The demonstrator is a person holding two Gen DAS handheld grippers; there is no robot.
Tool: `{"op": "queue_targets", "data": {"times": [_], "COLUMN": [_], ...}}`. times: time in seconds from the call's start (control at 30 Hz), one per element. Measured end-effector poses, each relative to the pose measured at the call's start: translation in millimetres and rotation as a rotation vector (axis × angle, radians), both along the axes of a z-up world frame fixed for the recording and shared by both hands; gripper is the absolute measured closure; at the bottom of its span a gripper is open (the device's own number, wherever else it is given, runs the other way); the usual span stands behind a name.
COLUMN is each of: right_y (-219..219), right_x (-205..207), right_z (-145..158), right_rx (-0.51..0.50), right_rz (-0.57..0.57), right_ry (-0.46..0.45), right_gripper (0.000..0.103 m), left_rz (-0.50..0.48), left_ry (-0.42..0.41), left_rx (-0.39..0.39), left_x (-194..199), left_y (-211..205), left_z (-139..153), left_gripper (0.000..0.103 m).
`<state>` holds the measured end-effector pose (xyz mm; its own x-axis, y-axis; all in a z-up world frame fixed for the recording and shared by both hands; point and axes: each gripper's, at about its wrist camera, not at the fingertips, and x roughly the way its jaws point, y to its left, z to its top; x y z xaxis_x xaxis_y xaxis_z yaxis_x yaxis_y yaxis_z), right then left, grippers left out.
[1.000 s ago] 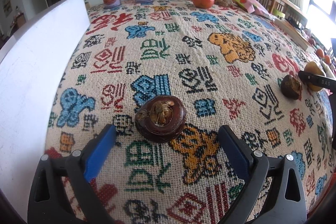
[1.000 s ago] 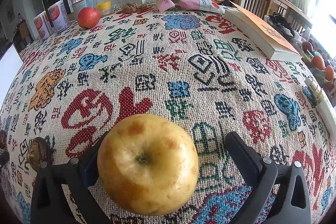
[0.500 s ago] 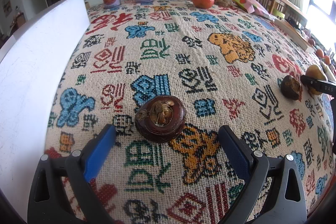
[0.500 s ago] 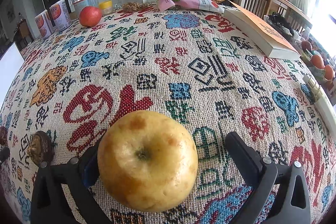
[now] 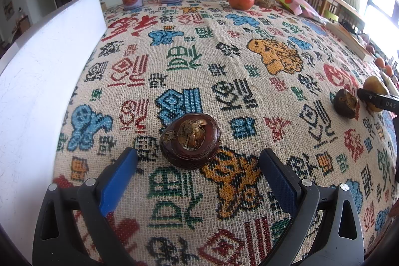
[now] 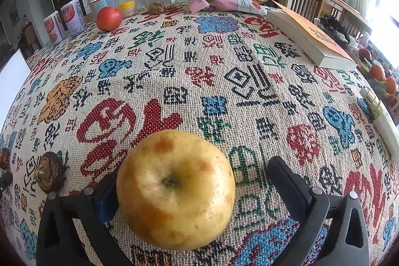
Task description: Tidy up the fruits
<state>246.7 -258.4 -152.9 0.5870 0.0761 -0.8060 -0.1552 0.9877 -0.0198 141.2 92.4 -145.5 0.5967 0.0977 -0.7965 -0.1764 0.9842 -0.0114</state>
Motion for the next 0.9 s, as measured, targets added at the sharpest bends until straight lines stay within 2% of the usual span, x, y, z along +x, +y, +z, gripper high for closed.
{"op": "queue_targets", "data": {"times": [0.57,0.63,0.8,0.9], "right_y": [0,0,0,0], "right_x": [0,0,0,0], "right_z": [0,0,0,0], "right_rx": [-0.001,-0.001,0.0,0.0], "right_rz": [0.0,0.0,0.0,0.0], "right_ry": [0.0,0.0,0.0,0.0], "right_gripper": [0.0,0.0,0.0,0.0], "left_rz": [0.0,-0.006,-0.186,-0.213], "left_ry": [0.0,-0.008,-0.039,-0.044], "left_rx": [-0.001,-0.02,-0.187,-0.159], "left_x": [0,-2,-25,-44], "left_y": [0,2,13,13], "left_z": [0,1,7,7], "left_gripper": [0.004,0.004,0.005,0.005]}}
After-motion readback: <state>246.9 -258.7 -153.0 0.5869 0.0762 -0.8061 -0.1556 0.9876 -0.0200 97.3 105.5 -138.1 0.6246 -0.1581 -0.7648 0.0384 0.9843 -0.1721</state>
